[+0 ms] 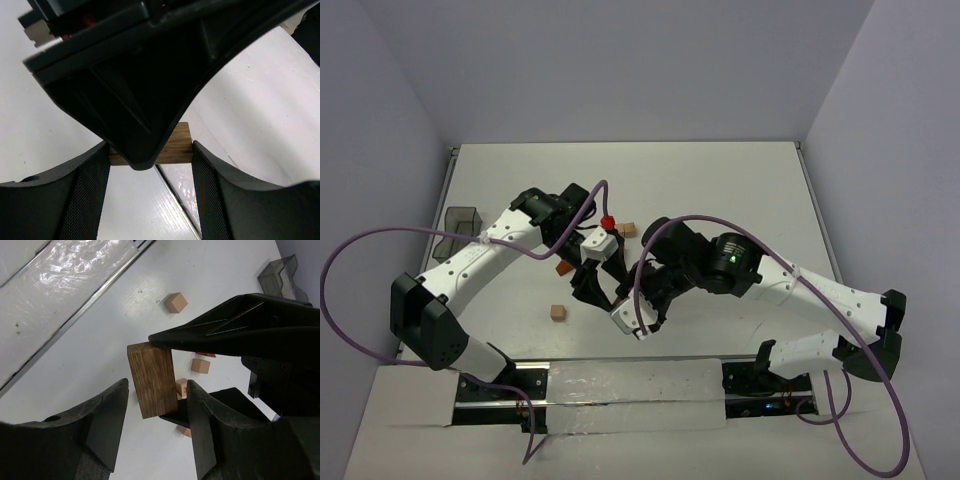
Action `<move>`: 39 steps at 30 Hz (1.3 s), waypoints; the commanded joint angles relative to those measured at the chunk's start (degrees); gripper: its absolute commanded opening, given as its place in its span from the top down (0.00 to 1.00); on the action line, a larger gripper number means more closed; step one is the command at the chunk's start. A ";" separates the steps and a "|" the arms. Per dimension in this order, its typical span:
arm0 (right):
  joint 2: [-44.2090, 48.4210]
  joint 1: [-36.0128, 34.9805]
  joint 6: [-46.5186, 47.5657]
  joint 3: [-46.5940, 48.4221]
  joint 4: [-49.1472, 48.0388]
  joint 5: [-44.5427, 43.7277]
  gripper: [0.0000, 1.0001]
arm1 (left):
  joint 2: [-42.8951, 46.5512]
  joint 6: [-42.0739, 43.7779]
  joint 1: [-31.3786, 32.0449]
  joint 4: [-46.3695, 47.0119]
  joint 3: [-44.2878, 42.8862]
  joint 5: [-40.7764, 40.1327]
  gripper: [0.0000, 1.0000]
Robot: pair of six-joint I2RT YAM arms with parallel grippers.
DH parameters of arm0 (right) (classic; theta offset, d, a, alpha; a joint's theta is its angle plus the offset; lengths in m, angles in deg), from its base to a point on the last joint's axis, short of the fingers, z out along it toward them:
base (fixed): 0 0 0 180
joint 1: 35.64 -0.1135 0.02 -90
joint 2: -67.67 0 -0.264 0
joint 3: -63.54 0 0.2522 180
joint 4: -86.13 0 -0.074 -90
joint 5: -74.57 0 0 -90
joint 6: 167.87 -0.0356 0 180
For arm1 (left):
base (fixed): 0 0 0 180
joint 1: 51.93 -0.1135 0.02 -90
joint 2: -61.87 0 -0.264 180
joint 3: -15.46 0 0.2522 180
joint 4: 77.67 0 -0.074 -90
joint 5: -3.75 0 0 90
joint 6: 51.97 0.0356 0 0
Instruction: Build the wood block tower
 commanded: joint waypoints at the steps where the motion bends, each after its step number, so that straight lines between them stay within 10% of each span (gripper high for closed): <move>1: -1.59 -0.81 1.55 1.65 1.61 -1.41 0.45 | -0.19 2.77 0.44 -1.26 -2.36 1.43 0.73; 18: -2.21 -0.99 1.77 2.70 3.69 -2.49 0.62 | -0.29 4.43 0.50 -1.17 -0.90 -1.04 0.69; 22: -2.57 -0.99 0.92 3.58 4.53 -3.05 0.74 | -0.09 3.47 0.26 -1.08 -1.20 -2.51 0.39; 23: -2.65 -0.99 0.20 4.06 4.62 -3.29 0.83 | 0.07 3.15 -0.45 -0.99 -1.29 -2.92 0.11; 33: -1.83 5.62 -5.45 2.09 4.52 -5.94 0.92 | 8.21 0.52 -25.00 0.51 -0.20 -2.49 0.01; 39: -11.25 17.87 -6.08 6.05 2.61 -6.31 0.92 | 16.58 -30.55 -37.66 25.89 6.82 -5.35 0.01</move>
